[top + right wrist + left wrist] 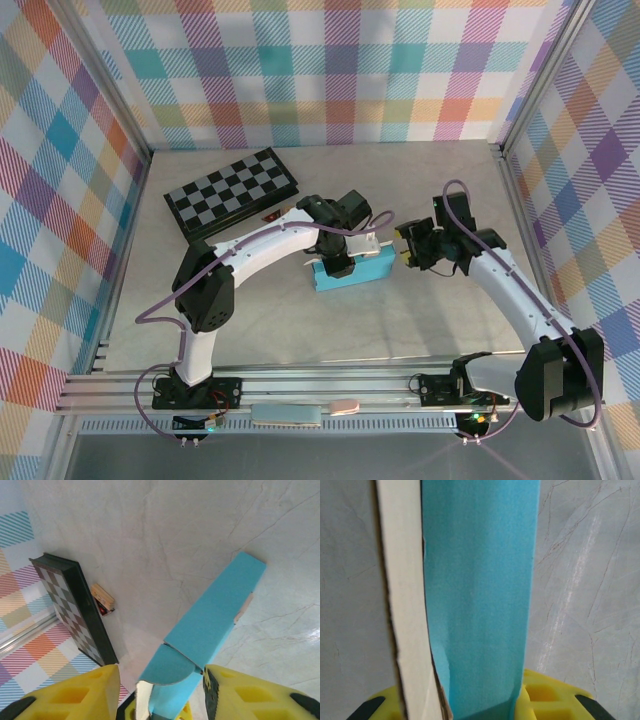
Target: Fold the paper box
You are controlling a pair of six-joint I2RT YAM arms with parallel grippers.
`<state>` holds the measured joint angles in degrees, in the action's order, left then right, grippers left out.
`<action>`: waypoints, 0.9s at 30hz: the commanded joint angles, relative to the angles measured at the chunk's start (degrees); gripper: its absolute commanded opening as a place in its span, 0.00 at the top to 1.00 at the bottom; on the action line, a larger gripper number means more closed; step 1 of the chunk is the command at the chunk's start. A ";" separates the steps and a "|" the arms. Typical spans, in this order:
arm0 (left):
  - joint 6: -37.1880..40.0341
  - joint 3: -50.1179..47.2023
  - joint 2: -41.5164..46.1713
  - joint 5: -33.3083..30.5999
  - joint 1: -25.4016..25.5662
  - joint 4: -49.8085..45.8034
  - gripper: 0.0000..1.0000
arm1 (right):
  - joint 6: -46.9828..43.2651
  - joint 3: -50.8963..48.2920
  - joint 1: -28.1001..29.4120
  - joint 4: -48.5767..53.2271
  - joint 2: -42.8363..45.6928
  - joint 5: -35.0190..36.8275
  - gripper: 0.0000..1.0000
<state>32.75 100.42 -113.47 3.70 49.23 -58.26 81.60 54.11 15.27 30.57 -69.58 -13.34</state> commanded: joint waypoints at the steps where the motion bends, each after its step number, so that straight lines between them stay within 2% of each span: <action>1: -0.37 0.18 -2.02 -0.78 0.33 -1.82 0.80 | 2.27 2.37 -0.50 -1.70 -0.73 -1.88 0.52; 8: -0.39 0.56 -2.50 -1.07 0.32 -1.86 0.80 | 2.59 7.93 -0.58 6.28 -4.69 -5.18 0.61; 12: -0.34 0.65 -2.52 -1.20 0.28 -1.78 0.80 | 2.49 8.37 -0.54 7.91 -5.29 -5.63 0.65; 23: -0.32 0.56 -2.28 -1.16 0.30 -1.73 0.81 | -1.12 8.10 -0.85 8.87 -8.21 -5.29 0.67; 27: -0.32 0.43 -2.04 -1.33 0.30 -1.68 0.81 | -2.21 7.47 -1.02 10.27 -8.33 -5.31 0.72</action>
<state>32.45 100.99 -113.93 2.90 49.23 -58.43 81.36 61.21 14.66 37.85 -77.23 -18.70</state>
